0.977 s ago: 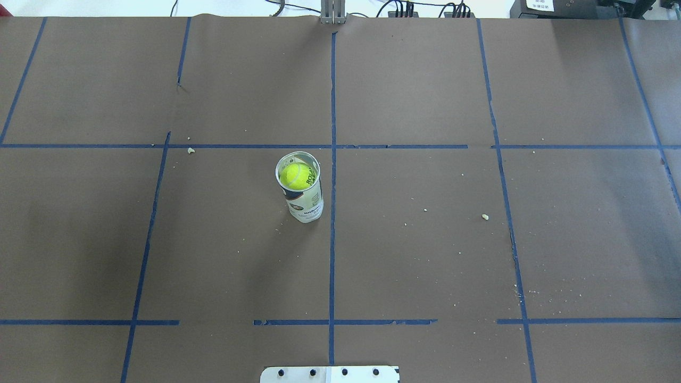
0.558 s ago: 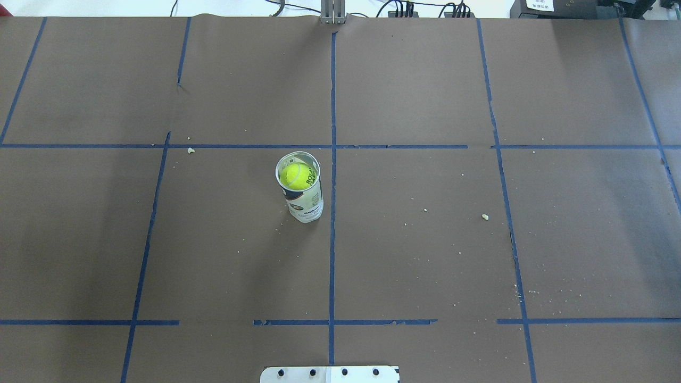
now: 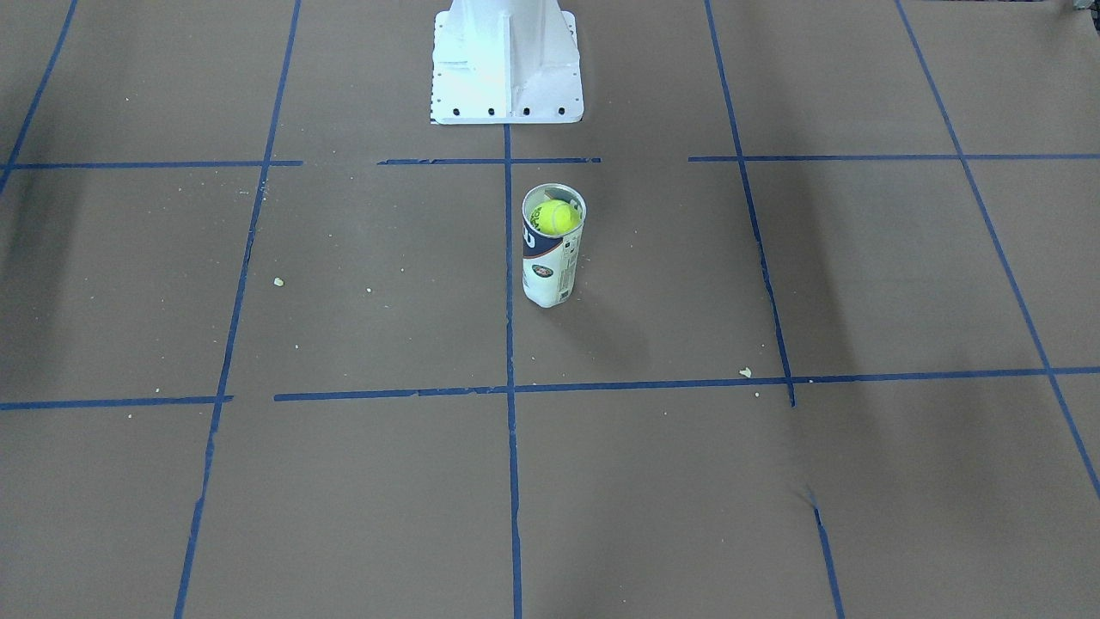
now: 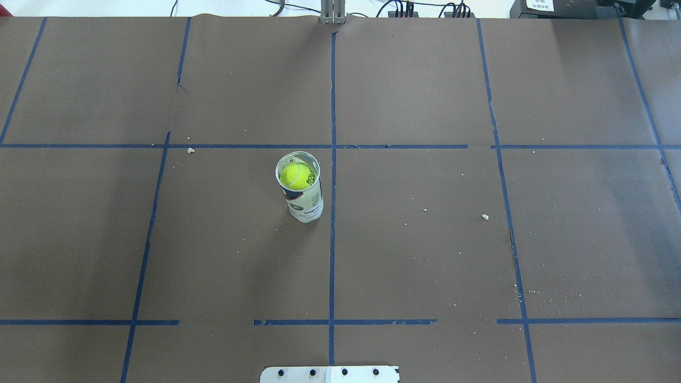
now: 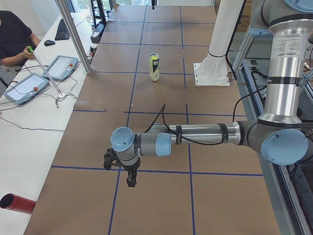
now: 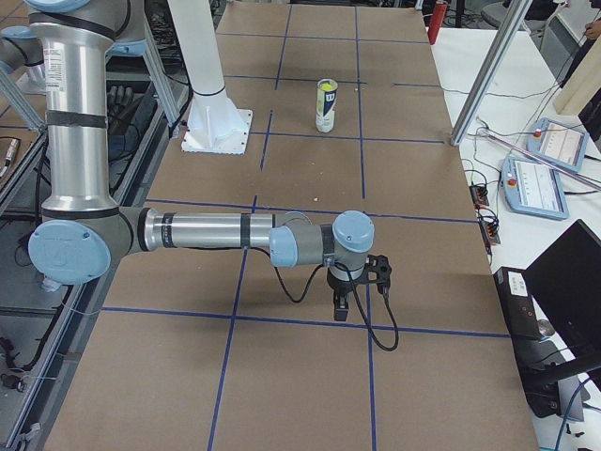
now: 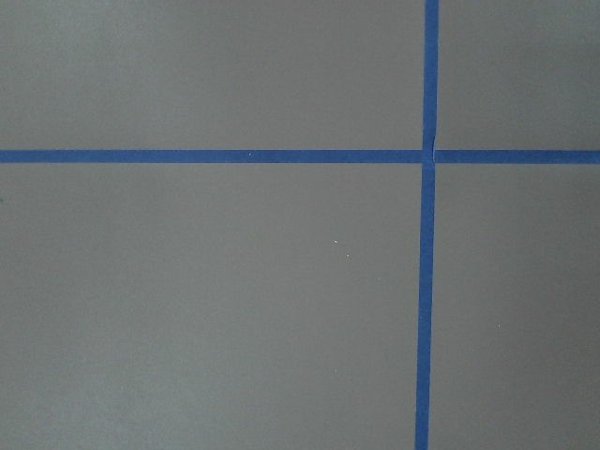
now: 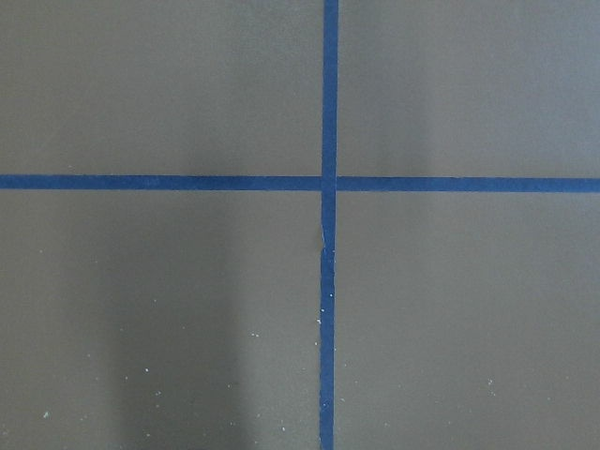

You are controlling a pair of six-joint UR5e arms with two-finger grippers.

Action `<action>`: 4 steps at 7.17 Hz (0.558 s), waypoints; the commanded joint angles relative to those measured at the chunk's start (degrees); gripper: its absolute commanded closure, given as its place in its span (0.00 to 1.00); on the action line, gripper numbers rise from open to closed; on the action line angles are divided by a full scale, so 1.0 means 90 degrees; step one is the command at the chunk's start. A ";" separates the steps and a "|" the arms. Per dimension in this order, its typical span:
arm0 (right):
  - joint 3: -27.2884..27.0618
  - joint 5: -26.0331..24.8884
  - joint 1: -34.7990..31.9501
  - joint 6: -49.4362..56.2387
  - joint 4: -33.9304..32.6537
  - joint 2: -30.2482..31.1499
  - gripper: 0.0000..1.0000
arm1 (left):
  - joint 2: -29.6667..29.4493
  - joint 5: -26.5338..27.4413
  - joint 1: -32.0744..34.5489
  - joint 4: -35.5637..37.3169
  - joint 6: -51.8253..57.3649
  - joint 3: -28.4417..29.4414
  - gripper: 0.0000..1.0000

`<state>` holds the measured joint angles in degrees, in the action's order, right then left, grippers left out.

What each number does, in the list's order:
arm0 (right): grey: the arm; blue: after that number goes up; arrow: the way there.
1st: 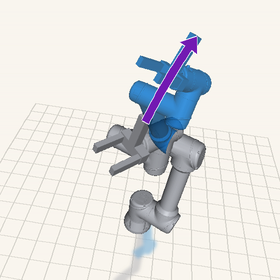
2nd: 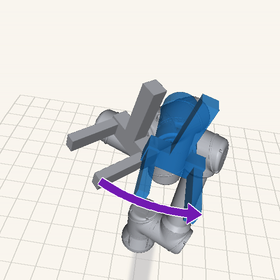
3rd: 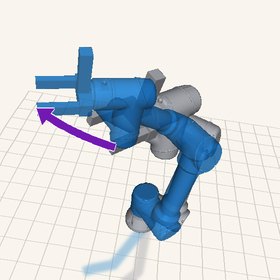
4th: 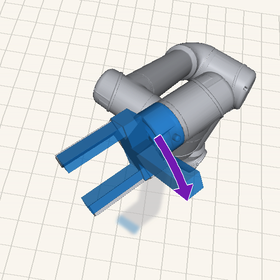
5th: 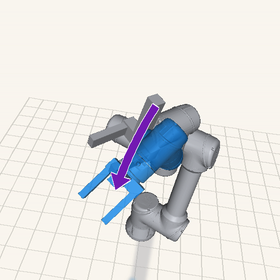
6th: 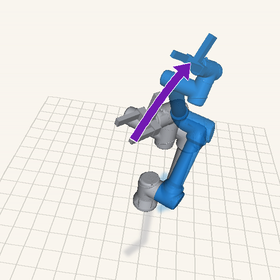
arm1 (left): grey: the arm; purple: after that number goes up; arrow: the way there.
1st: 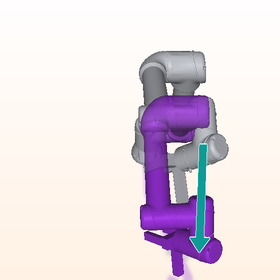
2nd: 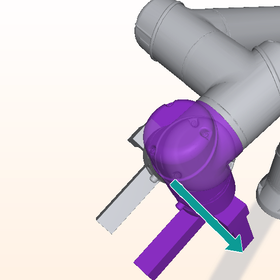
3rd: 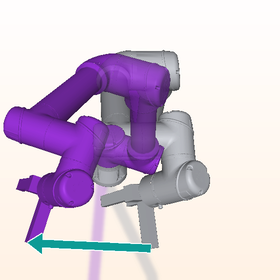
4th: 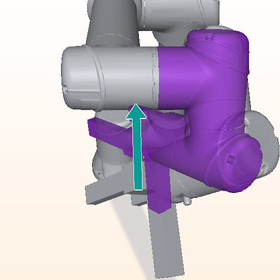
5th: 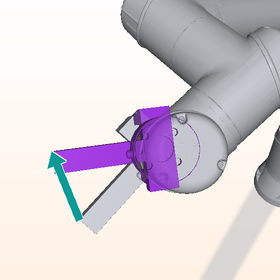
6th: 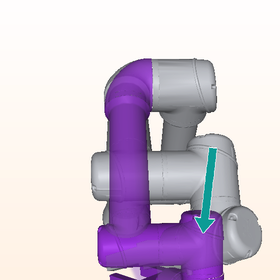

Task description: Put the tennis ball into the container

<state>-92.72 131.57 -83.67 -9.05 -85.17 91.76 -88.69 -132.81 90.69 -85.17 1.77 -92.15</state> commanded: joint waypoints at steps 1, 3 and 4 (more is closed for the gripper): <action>0.0000 0.0000 0.0000 0.0000 0.0000 0.0000 0.00 | 0.0147 0.0001 0.0011 0.0245 -0.0002 -0.0308 0.00; 0.0000 0.0000 0.0000 0.0000 0.0000 0.0000 0.00 | 0.0147 0.0030 0.0002 0.0226 0.0057 -0.0299 0.00; 0.0000 0.0000 0.0000 0.0000 0.0000 0.0000 0.00 | 0.0166 0.0049 0.0002 0.0216 0.0067 -0.0299 0.00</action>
<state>-92.73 131.57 -83.67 -9.05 -85.17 91.76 -87.34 -132.59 90.72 -83.15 2.19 -94.81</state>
